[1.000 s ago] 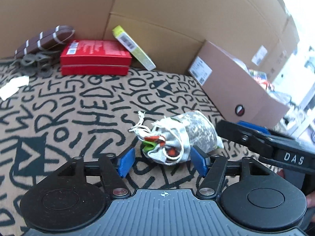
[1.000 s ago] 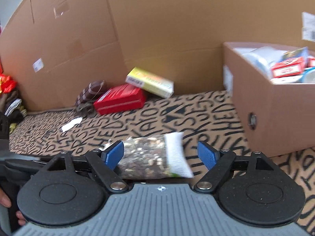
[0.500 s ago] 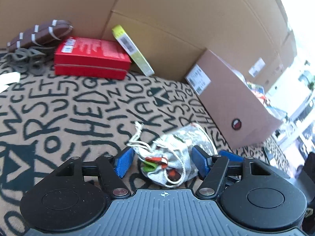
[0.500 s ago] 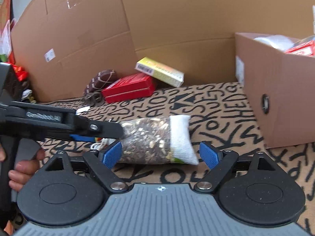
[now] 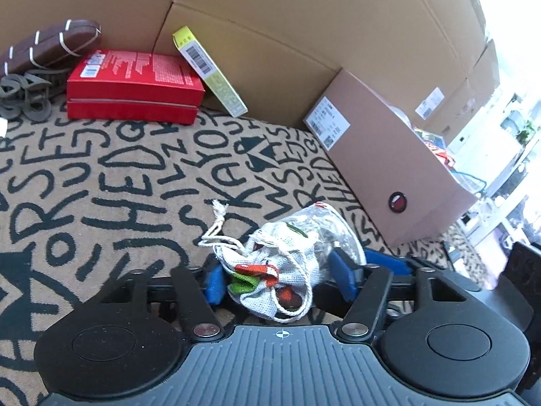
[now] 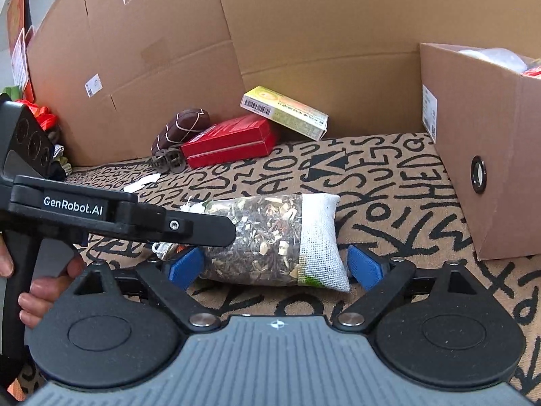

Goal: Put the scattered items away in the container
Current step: 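Close the left gripper on the white sachet while the right gripper closes on the seed-filled bag, then lift both held bags and carry them over the shoe box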

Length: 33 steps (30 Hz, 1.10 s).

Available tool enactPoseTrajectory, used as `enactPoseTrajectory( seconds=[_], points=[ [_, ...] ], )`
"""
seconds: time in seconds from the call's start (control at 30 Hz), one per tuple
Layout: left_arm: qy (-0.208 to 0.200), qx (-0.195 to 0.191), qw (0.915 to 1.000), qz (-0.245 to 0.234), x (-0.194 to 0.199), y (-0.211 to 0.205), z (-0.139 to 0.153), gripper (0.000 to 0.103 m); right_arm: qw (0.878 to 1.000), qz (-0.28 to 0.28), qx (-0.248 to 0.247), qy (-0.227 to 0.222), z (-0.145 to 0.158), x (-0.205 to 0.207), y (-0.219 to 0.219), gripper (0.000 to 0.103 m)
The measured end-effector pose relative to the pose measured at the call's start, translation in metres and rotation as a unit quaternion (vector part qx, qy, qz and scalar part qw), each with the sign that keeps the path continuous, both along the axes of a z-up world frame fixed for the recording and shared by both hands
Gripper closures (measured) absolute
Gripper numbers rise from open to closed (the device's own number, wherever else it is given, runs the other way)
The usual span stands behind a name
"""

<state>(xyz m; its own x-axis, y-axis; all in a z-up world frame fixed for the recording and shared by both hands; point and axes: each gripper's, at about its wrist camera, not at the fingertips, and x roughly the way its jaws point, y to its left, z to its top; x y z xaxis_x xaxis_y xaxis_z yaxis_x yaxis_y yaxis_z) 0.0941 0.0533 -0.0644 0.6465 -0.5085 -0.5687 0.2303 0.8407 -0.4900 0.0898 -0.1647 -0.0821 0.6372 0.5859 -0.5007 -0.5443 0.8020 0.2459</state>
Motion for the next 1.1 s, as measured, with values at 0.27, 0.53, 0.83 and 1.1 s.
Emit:
enactPoseTrajectory(
  seconds=[0.27,0.53,0.83,1.1],
  points=[
    [-0.005,0.007,1.0000,0.001,-0.002,-0.003,0.000,0.034,1.000,-0.017,-0.005,-0.016,0.001,-0.011,0.002,0.027],
    [-0.012,0.026,0.9996,-0.003,-0.017,-0.013,0.015,0.051,0.999,-0.032,-0.025,-0.018,0.014,-0.029,0.001,0.034],
    [-0.078,0.020,0.9958,-0.044,-0.021,-0.043,0.061,0.051,0.993,-0.072,-0.024,-0.091,0.059,-0.047,-0.033,0.034],
    [-0.138,0.012,0.9848,-0.105,0.007,-0.105,0.103,0.051,0.978,-0.130,-0.032,-0.159,0.103,-0.050,-0.085,0.034]
  ],
)
